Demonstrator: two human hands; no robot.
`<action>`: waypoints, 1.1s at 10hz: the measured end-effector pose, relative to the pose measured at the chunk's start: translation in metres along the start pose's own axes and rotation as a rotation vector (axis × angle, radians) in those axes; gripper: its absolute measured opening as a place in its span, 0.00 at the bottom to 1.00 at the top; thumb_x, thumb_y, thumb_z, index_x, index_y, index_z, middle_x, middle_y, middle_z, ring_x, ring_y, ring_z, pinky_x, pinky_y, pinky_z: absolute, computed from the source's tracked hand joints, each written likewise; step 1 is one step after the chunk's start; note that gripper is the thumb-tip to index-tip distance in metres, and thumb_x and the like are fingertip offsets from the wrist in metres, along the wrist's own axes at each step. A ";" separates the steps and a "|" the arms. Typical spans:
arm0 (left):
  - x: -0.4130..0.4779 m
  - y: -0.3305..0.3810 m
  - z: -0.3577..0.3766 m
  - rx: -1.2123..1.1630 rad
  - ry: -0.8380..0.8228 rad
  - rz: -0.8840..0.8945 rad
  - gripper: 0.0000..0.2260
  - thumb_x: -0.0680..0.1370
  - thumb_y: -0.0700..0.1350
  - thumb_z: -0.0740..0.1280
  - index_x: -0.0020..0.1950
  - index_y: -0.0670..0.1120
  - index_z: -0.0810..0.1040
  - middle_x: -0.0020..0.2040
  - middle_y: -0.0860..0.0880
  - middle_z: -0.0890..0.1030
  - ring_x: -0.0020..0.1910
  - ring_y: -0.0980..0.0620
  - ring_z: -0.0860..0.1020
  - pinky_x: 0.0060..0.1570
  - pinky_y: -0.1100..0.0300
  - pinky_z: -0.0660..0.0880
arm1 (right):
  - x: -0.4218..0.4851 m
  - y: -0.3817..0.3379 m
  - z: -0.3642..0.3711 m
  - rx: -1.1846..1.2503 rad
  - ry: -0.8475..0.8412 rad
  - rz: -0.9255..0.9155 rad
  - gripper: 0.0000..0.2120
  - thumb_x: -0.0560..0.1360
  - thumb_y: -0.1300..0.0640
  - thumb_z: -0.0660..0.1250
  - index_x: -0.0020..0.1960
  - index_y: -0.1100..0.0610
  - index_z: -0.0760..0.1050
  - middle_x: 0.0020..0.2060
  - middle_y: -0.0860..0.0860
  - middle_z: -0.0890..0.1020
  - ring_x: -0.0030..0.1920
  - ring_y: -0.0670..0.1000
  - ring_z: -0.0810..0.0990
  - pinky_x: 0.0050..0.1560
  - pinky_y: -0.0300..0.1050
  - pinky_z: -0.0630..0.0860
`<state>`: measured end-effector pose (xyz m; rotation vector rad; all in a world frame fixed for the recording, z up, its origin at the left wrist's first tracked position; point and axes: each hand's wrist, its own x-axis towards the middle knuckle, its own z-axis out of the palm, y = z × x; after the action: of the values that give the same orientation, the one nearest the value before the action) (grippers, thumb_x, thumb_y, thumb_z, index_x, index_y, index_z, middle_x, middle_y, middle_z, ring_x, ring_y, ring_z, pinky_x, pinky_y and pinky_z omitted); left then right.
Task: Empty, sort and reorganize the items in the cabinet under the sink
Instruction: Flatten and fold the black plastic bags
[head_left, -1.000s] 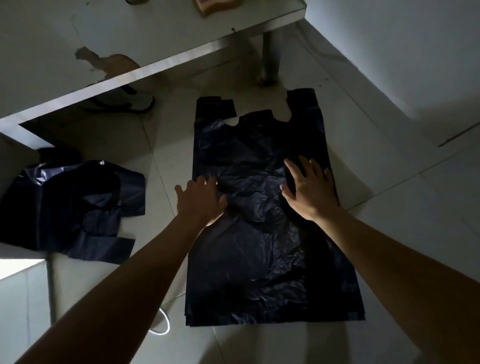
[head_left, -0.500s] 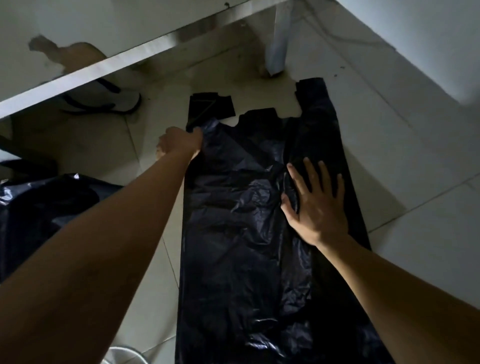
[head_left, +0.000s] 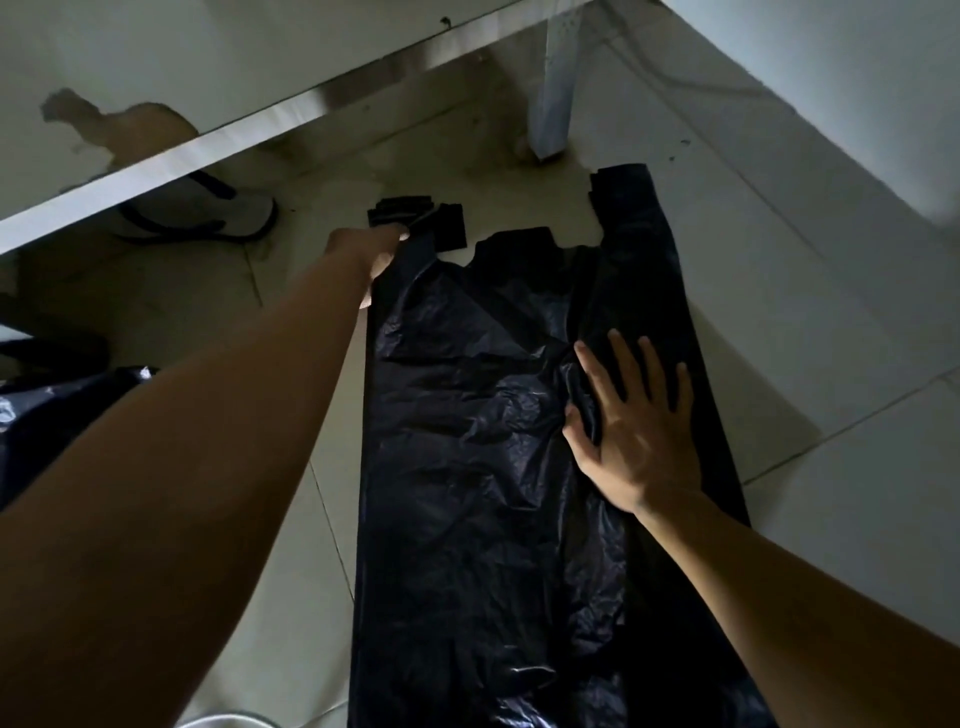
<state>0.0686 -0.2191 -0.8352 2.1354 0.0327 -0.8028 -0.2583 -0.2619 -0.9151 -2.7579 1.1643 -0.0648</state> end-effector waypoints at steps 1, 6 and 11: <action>0.004 0.010 0.000 -0.058 -0.078 0.010 0.12 0.77 0.48 0.70 0.56 0.44 0.77 0.45 0.47 0.80 0.38 0.52 0.79 0.23 0.66 0.74 | 0.000 0.000 0.000 0.002 0.005 0.002 0.33 0.77 0.36 0.51 0.80 0.42 0.51 0.80 0.51 0.54 0.80 0.57 0.50 0.77 0.64 0.48; 0.051 -0.005 -0.004 0.323 0.176 0.180 0.22 0.73 0.57 0.63 0.52 0.39 0.74 0.53 0.47 0.76 0.55 0.45 0.74 0.54 0.54 0.73 | 0.000 -0.001 -0.002 0.013 0.000 0.002 0.33 0.77 0.36 0.52 0.80 0.42 0.52 0.80 0.50 0.55 0.80 0.57 0.51 0.77 0.64 0.48; 0.018 0.003 0.015 0.572 0.297 0.152 0.27 0.73 0.51 0.72 0.67 0.37 0.72 0.68 0.37 0.73 0.66 0.38 0.73 0.63 0.45 0.73 | 0.001 0.000 0.000 0.018 -0.001 0.005 0.33 0.77 0.37 0.53 0.80 0.43 0.53 0.80 0.51 0.55 0.80 0.57 0.51 0.77 0.65 0.48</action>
<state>0.0752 -0.2361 -0.8500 2.7422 -0.2267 -0.4279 -0.2573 -0.2629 -0.9146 -2.7390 1.1640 -0.0730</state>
